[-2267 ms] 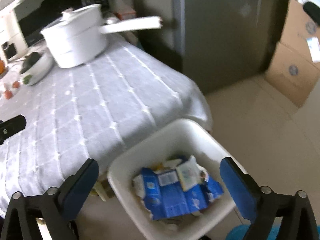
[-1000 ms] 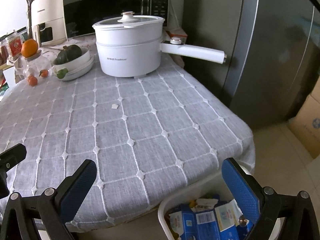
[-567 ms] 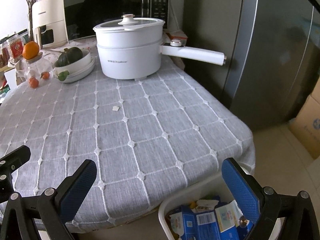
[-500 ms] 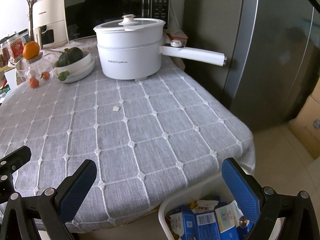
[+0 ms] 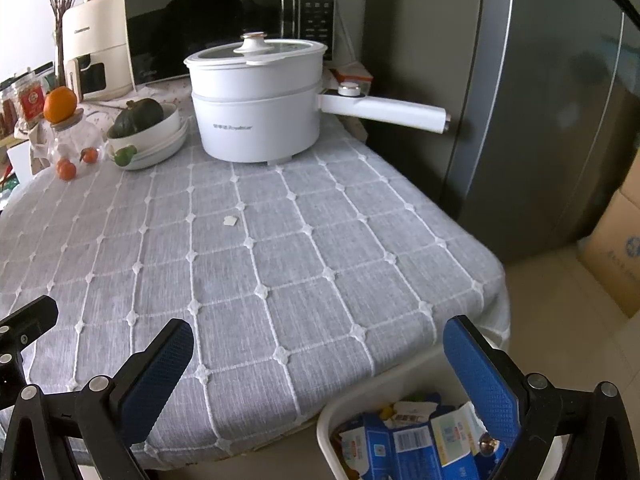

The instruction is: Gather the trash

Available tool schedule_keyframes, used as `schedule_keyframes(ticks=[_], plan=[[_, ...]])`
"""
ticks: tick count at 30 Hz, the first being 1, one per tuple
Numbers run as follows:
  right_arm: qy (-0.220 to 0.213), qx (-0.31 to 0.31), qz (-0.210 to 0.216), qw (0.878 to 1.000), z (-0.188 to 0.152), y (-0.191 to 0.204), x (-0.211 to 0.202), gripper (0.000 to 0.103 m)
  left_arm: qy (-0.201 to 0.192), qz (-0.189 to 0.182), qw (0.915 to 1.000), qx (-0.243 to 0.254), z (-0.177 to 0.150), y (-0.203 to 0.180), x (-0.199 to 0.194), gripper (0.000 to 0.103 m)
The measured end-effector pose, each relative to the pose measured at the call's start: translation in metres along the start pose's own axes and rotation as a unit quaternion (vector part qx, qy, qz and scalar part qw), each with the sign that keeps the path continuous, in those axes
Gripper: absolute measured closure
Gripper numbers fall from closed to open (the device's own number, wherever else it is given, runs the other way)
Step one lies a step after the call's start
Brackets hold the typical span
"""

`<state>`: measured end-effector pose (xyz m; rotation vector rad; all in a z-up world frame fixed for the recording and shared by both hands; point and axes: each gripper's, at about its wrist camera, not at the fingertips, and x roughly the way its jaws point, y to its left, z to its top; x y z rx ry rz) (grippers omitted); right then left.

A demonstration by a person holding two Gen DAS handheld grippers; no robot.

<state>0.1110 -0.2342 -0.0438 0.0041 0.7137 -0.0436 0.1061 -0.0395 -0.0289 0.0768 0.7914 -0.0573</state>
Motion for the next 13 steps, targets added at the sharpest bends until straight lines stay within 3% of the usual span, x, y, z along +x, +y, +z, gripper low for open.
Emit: schedule_keyframes(ticks=[13], plan=[[0.001, -0.008, 0.005, 1.000, -0.0008, 0.0008, 0.0017, 0.001, 0.022, -0.016, 0.9996, -0.004, 0.0024, 0.0051, 0.0074, 0.002]])
